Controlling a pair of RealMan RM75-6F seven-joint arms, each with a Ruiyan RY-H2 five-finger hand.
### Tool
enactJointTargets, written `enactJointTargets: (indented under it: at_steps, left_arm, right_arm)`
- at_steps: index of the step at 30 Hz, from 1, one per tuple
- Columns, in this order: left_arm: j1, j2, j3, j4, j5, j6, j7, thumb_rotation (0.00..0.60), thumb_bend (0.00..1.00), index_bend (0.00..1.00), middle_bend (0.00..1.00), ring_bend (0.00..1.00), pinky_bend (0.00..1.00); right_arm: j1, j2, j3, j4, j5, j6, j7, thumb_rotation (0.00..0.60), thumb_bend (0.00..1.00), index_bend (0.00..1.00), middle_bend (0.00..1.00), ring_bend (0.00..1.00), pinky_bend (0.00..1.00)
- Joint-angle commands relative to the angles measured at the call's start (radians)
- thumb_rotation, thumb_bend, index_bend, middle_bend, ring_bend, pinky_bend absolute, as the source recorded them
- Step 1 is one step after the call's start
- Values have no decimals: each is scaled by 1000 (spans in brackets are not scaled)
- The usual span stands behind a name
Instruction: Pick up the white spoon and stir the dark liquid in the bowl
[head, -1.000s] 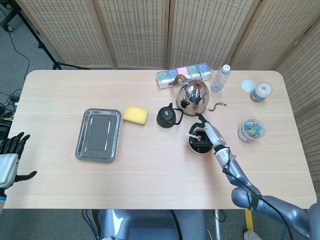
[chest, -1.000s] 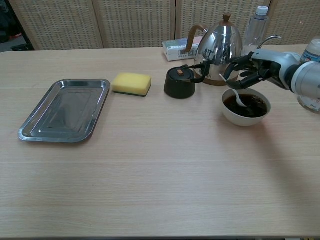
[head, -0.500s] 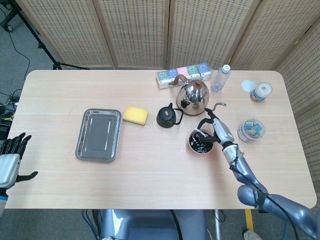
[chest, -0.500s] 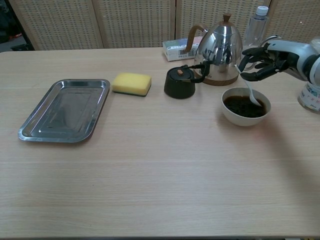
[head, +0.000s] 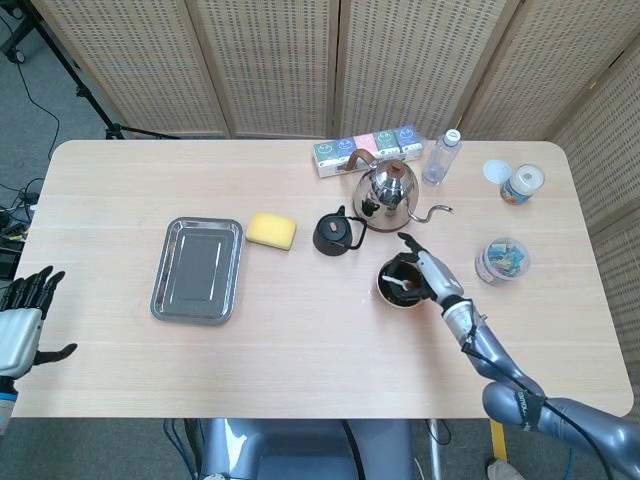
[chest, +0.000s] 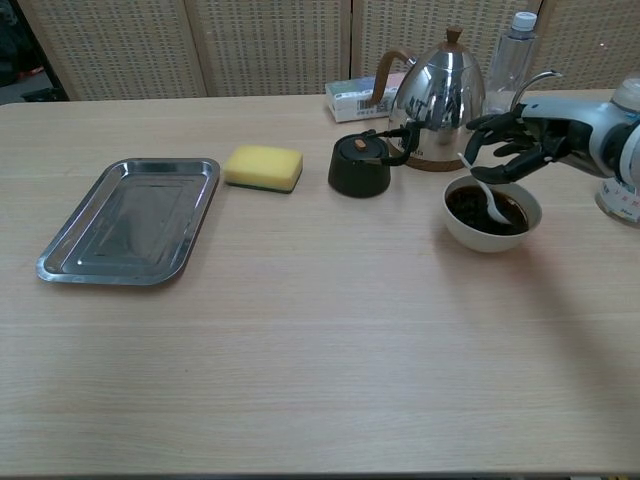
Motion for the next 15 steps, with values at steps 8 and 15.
enactJointTargets:
  at_steps: [8, 15]
  left_arm:
    - [-2, 3, -3, 1, -8, -7, -6, 600, 0, 0, 0, 0, 0]
    - [-3, 4, -2, -1, -8, -9, -6, 600, 0, 0, 0, 0, 0]
  right_arm:
    - [44, -77, 31, 128, 52, -14, 7, 600, 620, 597, 0, 0, 38]
    - [13, -20, 18, 91, 34, -2, 8, 600, 620, 597, 0, 0, 38]
